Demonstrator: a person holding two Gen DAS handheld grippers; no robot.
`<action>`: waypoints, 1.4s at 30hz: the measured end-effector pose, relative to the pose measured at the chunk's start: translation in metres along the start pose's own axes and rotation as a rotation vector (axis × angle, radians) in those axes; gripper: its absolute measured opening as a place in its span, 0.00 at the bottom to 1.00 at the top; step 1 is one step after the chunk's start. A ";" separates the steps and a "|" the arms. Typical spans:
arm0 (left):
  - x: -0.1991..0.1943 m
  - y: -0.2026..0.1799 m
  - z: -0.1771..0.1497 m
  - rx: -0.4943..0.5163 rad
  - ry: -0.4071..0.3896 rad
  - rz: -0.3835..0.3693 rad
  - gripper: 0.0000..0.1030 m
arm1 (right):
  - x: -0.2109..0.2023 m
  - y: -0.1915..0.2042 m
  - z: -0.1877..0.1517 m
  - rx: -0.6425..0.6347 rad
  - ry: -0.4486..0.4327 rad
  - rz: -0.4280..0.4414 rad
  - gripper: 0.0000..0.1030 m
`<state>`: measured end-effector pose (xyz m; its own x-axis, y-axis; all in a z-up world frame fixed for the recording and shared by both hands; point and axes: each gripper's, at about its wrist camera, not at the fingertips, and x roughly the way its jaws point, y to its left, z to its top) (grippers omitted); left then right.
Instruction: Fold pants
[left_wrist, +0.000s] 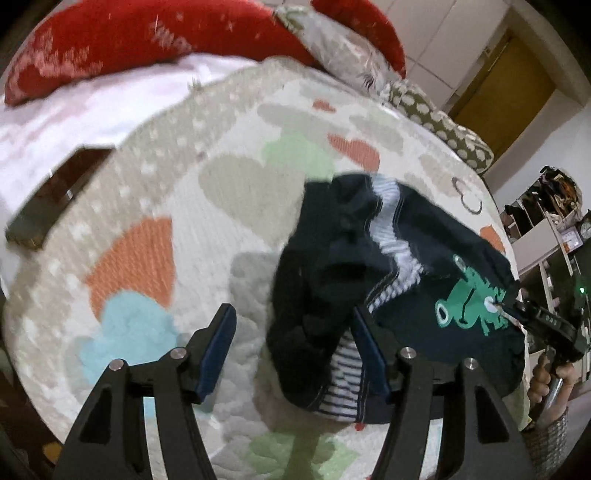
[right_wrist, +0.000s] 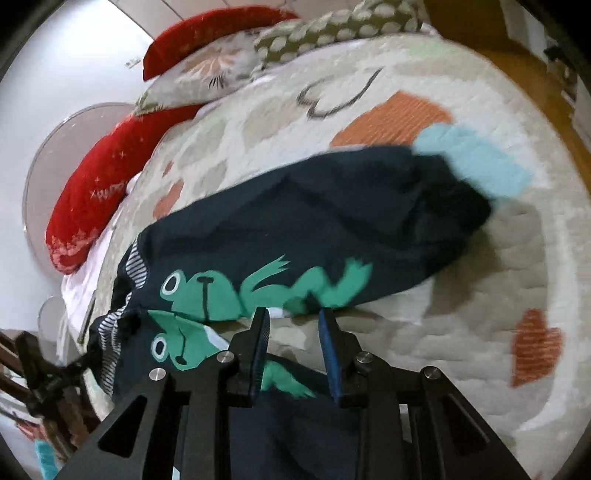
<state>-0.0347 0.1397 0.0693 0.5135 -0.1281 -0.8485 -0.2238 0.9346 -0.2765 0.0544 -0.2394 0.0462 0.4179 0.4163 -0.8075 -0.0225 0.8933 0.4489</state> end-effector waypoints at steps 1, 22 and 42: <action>-0.004 -0.001 0.005 0.011 -0.013 -0.001 0.61 | -0.007 0.000 0.000 -0.012 -0.009 -0.006 0.29; 0.140 -0.080 0.130 0.360 0.231 -0.206 0.69 | 0.040 0.037 0.112 -0.320 0.027 -0.133 0.55; 0.128 -0.128 0.112 0.703 0.232 -0.104 0.07 | 0.086 0.065 0.113 -0.463 0.114 -0.118 0.05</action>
<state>0.1530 0.0410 0.0466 0.2977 -0.2213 -0.9287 0.4389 0.8956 -0.0728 0.1919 -0.1648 0.0492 0.3401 0.3008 -0.8910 -0.3934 0.9061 0.1558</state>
